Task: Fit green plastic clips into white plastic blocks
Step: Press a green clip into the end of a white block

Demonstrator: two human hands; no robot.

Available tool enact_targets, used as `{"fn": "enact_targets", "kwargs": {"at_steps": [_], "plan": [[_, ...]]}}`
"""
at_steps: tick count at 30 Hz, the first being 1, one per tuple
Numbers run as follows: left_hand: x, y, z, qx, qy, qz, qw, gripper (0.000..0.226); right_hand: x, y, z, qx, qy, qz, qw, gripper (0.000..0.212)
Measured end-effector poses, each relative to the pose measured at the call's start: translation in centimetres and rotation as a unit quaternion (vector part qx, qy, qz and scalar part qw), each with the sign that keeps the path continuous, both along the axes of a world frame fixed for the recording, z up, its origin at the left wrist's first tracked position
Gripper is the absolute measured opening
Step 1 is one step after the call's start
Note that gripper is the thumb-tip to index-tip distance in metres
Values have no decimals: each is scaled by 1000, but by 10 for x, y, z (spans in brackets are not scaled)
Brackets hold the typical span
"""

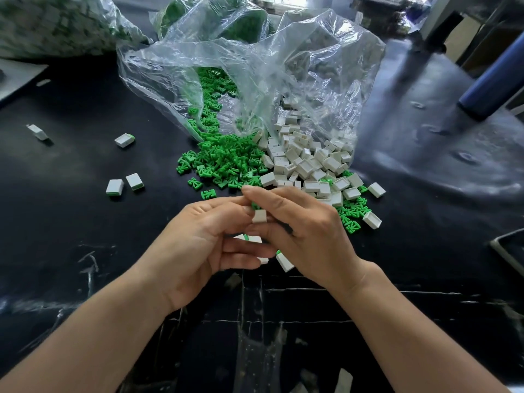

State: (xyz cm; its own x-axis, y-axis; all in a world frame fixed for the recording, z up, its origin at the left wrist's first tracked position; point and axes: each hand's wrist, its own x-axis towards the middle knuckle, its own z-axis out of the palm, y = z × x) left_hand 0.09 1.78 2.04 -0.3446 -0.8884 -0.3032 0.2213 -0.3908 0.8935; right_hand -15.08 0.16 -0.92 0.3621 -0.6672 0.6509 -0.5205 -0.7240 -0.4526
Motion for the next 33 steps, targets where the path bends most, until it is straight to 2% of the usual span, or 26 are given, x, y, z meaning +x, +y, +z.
{"fn": "enact_targets", "kwargs": {"at_steps": [5, 8, 11, 14, 17, 19, 23, 33], "plan": [[-3, 1, 1, -5, -14, 32, 999, 16, 0, 3, 4, 66, 4, -1, 998, 45], [-3, 1, -1, -7, -6, 48, 999, 17, -4, 2, 10, 195, -43, 38, 979, 47], [-2, -1, -2, -19, 23, 53, 998, 21, -6, 1, 15, 355, -142, 58, 922, 32], [-2, -1, -3, -33, 29, 39, 998, 24, -6, 0, 18, 444, -199, 72, 871, 21], [-1, -1, -3, -45, 22, 40, 998, 27, -11, -1, 20, 542, -246, 88, 799, 40], [-1, -1, -3, -60, 14, 35, 997, 22, -14, -2, 24, 589, -241, 108, 764, 46], [0, 0, -3, -94, -14, 33, 995, 20, -17, -2, 27, 626, -245, 159, 723, 47], [3, 0, -4, -127, -44, 3, 991, 23, -14, 0, 27, 619, -259, 161, 724, 42]]}}
